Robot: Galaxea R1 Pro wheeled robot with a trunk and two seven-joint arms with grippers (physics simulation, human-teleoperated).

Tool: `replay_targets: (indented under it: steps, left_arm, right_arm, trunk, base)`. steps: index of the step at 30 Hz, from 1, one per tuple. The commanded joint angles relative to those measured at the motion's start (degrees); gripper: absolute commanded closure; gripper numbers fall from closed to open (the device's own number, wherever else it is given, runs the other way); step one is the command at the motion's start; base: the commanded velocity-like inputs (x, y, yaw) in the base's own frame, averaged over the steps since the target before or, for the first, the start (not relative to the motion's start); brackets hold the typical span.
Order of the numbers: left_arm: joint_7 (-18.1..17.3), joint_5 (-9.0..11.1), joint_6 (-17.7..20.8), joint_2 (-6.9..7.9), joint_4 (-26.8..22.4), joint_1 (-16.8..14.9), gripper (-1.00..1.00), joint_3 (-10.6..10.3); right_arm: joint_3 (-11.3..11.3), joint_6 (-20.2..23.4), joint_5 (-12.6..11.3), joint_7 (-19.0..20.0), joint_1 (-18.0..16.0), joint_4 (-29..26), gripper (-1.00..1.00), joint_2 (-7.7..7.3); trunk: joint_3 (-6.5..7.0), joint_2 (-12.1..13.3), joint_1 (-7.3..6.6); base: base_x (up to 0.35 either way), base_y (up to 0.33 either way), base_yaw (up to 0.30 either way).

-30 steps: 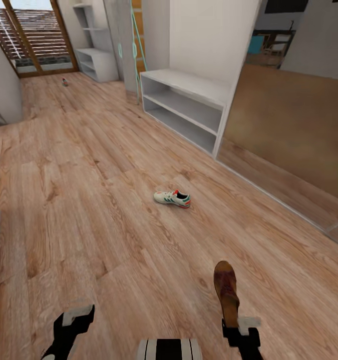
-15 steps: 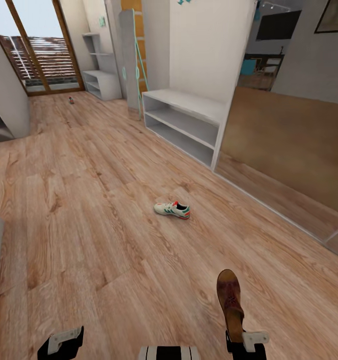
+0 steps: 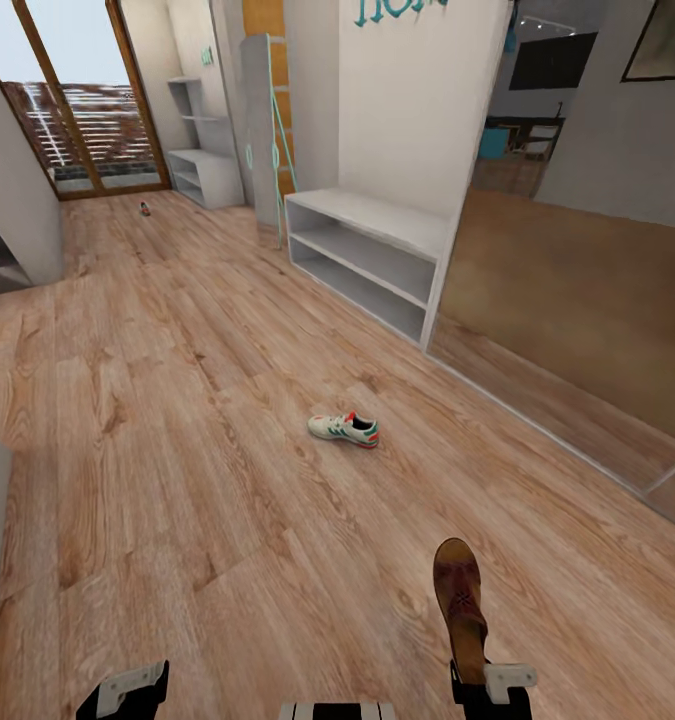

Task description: Pick up the two gym shoes and the two sandals from the corridor floor and place them onto the hallstand (shoe rack) in the corridor, making sure they are on the rack and not on the floor. Arrange them so the two gym shoes are next to each other and the two sandals are next to each other.

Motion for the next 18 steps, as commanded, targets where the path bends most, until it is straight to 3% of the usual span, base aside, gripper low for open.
replay_targets:
  steps: [1,12,18]
  left_arm:
    - [-0.13,0.02,-0.18,-0.04,0.05,-0.03,-1.0,0.06]
    - [-0.13,-0.37,-0.19,-0.18,0.13,-0.03,-1.0,-0.14]
    - [-0.13,-0.46,-0.21,-0.26,0.14,-0.02,-1.0,-0.21]
  right_arm:
    - [0.5,-0.07,-0.07,-0.43,-0.02,0.05,1.0,-0.07]
    - [0.57,0.01,0.06,-0.36,-0.02,0.15,1.0,-0.16]
    - [0.57,-0.05,-0.03,-0.31,-0.02,0.16,1.0,-0.22]
  trunk:
    - [0.15,0.4,-0.24]
    - [2.12,4.81,-2.65]
    - [2.12,4.81,-2.65]
  base:
    - [0.0,0.0,0.0]
    - [0.0,0.0,0.0]
    - [0.0,0.0,0.0]
